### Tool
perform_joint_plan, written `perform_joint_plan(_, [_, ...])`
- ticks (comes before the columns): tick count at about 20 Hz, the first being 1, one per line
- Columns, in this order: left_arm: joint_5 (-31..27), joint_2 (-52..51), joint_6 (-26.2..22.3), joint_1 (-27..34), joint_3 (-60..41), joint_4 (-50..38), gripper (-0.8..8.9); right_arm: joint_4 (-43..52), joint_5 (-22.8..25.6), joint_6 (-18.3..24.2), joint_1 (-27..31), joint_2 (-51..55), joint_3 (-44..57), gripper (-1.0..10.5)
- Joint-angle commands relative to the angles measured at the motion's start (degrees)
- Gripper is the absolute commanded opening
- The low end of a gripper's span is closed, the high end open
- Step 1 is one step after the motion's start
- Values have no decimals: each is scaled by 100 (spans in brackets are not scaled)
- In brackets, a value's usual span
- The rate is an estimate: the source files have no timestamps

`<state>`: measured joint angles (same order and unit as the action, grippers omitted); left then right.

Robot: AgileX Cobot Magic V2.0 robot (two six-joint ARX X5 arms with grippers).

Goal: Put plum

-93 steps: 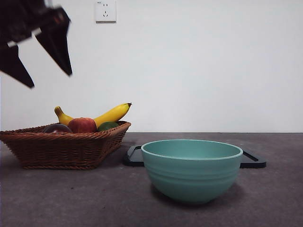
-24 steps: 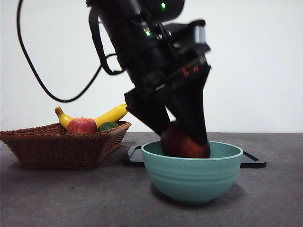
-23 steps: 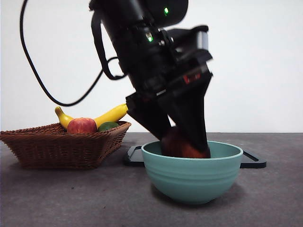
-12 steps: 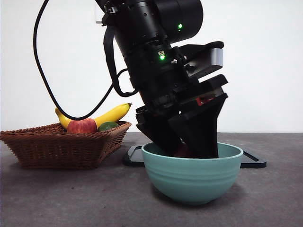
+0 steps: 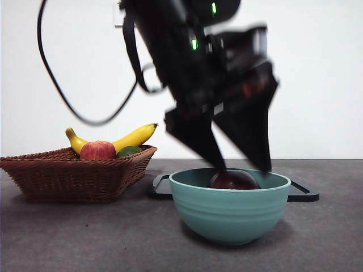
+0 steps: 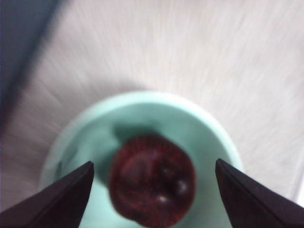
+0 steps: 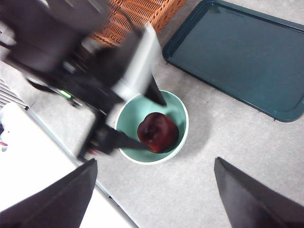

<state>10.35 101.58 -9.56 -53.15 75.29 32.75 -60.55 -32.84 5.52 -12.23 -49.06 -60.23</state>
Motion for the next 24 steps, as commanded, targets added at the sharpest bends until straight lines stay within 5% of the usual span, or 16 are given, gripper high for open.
perform_joint_plan(1, [-9,-339,57,52,225,-66,409,50,-11,-57,-20,-31,-107,393])
perform_joint_plan(10, [-7,-1978,470,1213,234,28,409,55,-11,-55,-20,-31,-107,393])
perform_joint_plan(17, [105,-3060,407,2347,234,994,404,101,9,-52,-20,-31,-107,393])
perform_joint_plan(24, [1622,-3582,42,2817,157,2549,404,186,31,-52,-17,-33,-107,393])
